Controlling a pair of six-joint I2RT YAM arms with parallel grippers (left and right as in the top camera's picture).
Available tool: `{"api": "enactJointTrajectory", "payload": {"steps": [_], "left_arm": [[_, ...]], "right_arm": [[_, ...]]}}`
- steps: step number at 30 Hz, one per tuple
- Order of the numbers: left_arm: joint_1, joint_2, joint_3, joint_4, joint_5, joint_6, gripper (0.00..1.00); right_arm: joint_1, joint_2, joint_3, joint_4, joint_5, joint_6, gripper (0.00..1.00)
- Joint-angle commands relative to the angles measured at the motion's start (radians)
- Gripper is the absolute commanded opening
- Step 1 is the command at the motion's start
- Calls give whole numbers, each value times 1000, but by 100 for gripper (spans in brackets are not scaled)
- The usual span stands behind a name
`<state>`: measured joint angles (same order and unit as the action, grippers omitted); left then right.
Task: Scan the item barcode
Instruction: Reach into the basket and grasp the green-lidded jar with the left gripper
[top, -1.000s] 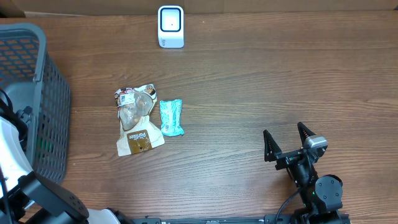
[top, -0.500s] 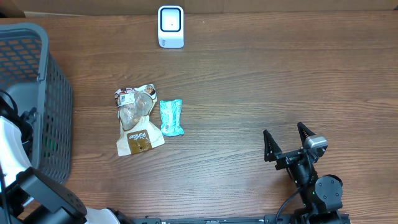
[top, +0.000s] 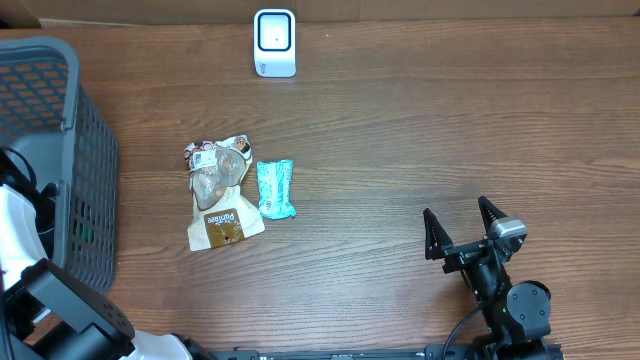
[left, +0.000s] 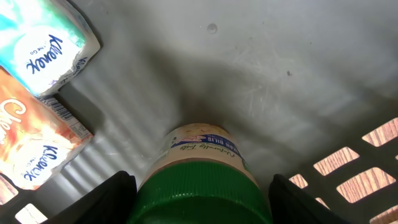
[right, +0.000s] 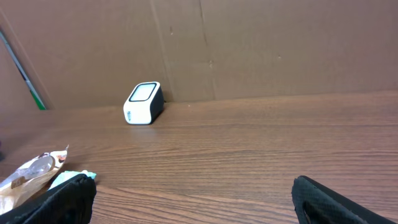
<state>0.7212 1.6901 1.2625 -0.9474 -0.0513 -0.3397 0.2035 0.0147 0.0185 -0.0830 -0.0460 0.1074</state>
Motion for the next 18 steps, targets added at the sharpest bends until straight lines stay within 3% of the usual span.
{"api": "enactJointTrajectory", "payload": {"steps": [1, 6, 11, 18], "left_arm": [[-7, 9, 10, -18, 40, 0, 60], [-7, 9, 120, -67, 41, -1, 56], [-7, 9, 399, -194, -8, 0, 54], [-10, 1, 698, -312, 47, -2, 54]], "right_arm": [[-3, -12, -11, 3, -1, -4, 100], [-3, -12, -11, 3, -1, -4, 100], [-3, -12, -11, 3, -1, -4, 100], [-3, -12, -11, 3, -1, -4, 100]]}}
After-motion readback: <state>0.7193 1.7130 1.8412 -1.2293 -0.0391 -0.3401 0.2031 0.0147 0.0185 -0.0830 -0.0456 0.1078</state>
